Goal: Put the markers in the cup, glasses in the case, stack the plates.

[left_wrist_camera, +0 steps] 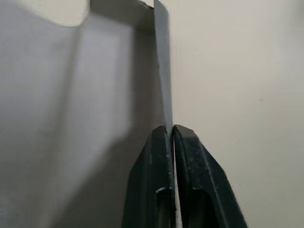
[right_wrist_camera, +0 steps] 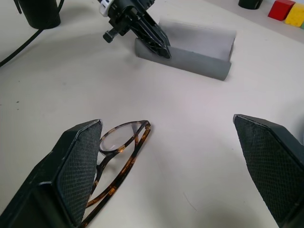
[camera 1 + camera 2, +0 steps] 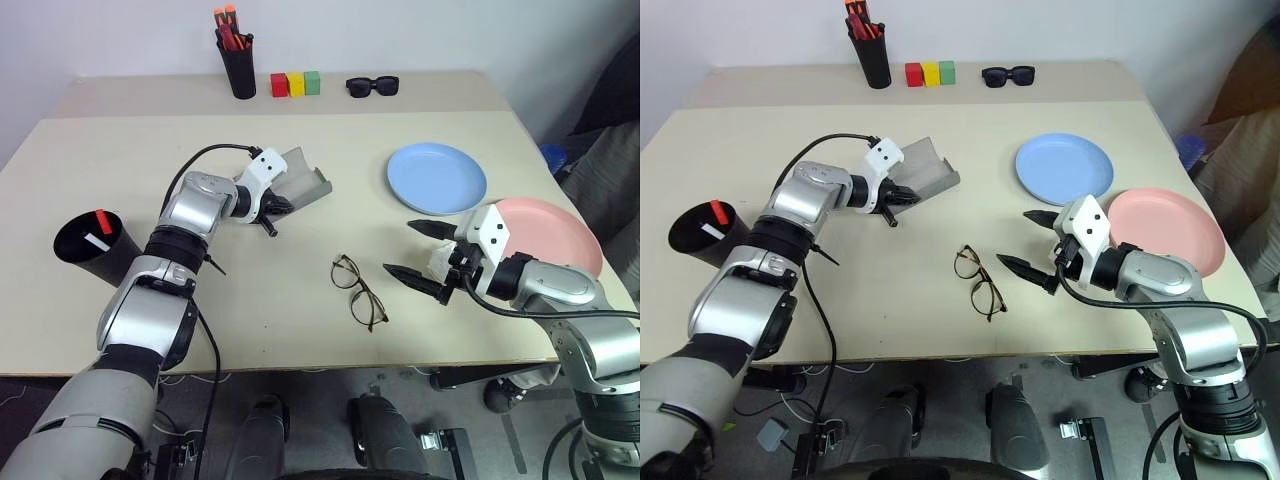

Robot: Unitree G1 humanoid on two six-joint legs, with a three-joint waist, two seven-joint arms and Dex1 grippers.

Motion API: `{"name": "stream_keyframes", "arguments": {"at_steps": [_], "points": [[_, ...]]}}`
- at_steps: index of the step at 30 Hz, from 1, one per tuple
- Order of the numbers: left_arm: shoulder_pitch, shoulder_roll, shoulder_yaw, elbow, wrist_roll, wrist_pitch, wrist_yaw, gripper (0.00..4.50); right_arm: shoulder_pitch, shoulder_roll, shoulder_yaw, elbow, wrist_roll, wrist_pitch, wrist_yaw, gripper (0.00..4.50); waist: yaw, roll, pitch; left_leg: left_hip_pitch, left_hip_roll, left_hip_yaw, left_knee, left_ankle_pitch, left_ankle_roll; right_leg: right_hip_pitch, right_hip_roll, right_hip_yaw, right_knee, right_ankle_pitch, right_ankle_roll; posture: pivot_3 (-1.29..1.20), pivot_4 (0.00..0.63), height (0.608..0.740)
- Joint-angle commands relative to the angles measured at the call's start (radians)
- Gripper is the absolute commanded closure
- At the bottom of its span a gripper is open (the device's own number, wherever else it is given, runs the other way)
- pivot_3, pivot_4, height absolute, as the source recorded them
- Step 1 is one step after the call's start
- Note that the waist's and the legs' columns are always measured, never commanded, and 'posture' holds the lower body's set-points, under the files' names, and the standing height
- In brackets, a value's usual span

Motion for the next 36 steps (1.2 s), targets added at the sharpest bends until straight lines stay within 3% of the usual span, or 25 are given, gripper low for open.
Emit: {"name": "stream_keyframes", "arguments": {"at_steps": [1,7,18,21,24,29,36], "points": [[0.055,0.066,0.023,-0.136,-0.007,-0.053,-0.063,4.48,-0.028,-0.008,0.004,-0.008,0.001,-0.017,0.014,0.0,-0.003,0.0,0.0,0.0,0.0,0.0,0.0,0.0,0.0,0.0,0.0,0.0,0.0,0.0,0.0,0.0,0.15,0.74],[0.282,0.252,-0.002,-0.548,-0.093,-0.07,-0.361,4.48,-0.064,-0.019,0.056,-0.006,0.018,0.081,0.021,0.0,0.0,0.001,0.0,0.0,0.001,0.001,-0.001,0.0,0.0,-0.001,0.0,0.001,0.001,0.0,0.0,0.0,0.15,0.74],[0.349,0.333,-0.021,-0.633,-0.071,-0.077,-0.445,4.48,-0.137,-0.005,0.135,-0.059,0.126,0.477,-0.052,0.0,0.009,0.001,0.0,0.0,0.001,0.0,0.0,0.0,0.001,0.0,0.0,0.0,0.0,0.0,-0.001,0.0,0.15,0.74],[0.337,0.303,-0.007,-0.618,-0.07,-0.109,-0.4,3.64,-0.147,0.04,0.115,-0.061,0.171,0.572,-0.108,0.0,0.006,0.001,0.0,0.0,0.001,0.0,0.0,0.0,0.001,0.0,0.0,0.0,0.0,0.0,-0.001,0.0,0.15,0.74],[0.322,0.279,0.007,-0.598,-0.066,-0.134,-0.351,2.17,-0.156,0.074,0.099,-0.061,0.204,0.65,-0.154,0.0,0.005,0.001,0.0,0.0,0.001,0.0,0.001,0.0,0.001,0.0,0.0,0.0,0.001,0.0,-0.001,0.0,0.15,0.74],[0.311,0.273,0.02,-0.609,-0.073,-0.136,-0.315,2.17,-0.178,0.124,0.084,-0.039,0.225,0.713,-0.22,0.0,0.0,0.001,0.0,0.0,0.001,0.0,0.001,0.0,0.001,0.0,0.0,0.0,0.001,0.0,-0.001,0.0,0.15,0.74],[0.446,0.311,0.111,-0.846,-0.154,-0.076,-0.282,2.17,-0.199,0.177,0.086,0.001,0.217,0.764,-0.28,0.0,-0.002,0.001,0.0,0.0,0.001,0.0,0.0,0.0,0.001,-0.001,0.0,0.001,0.001,0.0,-0.001,0.0,0.15,0.74]]}}
